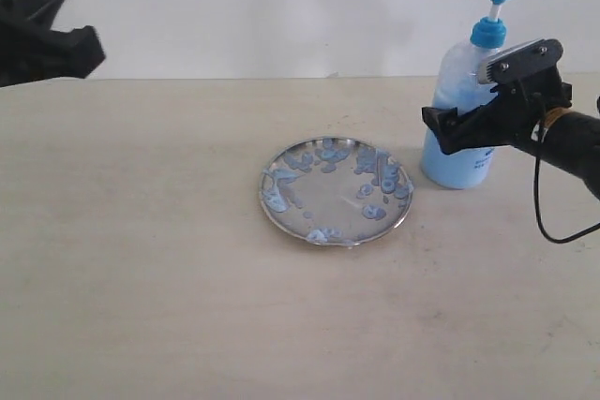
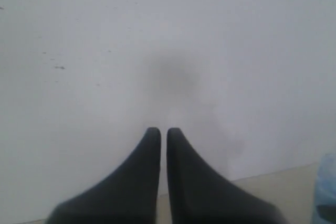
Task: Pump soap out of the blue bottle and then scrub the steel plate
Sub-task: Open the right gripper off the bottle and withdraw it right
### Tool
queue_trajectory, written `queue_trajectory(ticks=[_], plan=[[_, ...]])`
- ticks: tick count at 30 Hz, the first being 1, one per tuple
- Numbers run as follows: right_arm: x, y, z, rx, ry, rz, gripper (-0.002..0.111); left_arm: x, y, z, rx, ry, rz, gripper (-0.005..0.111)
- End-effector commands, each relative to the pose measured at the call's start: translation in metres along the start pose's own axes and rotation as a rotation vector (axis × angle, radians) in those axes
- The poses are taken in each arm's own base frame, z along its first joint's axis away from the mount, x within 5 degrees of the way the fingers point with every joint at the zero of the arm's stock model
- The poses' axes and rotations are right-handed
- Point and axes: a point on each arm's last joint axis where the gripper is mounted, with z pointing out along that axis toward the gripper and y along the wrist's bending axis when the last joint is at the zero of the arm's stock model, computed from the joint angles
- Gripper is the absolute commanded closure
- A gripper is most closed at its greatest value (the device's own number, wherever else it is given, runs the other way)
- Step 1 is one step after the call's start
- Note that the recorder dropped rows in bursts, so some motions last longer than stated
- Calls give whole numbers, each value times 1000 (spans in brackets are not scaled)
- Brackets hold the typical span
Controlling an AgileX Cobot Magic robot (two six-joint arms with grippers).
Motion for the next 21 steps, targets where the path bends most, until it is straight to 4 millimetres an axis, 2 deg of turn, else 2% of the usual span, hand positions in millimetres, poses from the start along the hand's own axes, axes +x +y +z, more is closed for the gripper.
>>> queue_trajectory(ticks=[1,4,7,9,10,11,12,15,18,19,21], plan=[[-47,-7,-25,22,31,-14,3,-8,25,-33,-163,-3,15,103],[-81,-11,-51,46,68,39,3,-9,42,-58,-257,26,27,103],[-115,-14,-87,106,97,78,3,-10,50,-84,-263,60,-21,103],[-141,-15,-118,197,82,166,8,-12,54,-101,-239,48,-46,103],[-151,-15,-132,238,73,187,13,-16,57,-110,-233,24,-56,103],[-163,-14,-150,288,59,196,24,-19,60,-119,-239,3,-65,103],[-173,-13,-170,340,47,200,40,-22,63,-127,-244,-19,-67,103],[-199,-3,-236,443,-22,245,106,-28,74,-151,-277,-84,-41,103],[-205,10,-294,461,-49,333,106,-24,84,-173,-317,-85,-138,103],[-204,15,-306,443,-43,324,106,-24,89,-181,-346,-100,-134,103],[-195,28,-331,374,-65,226,106,-17,93,-182,-401,-75,-129,103]])
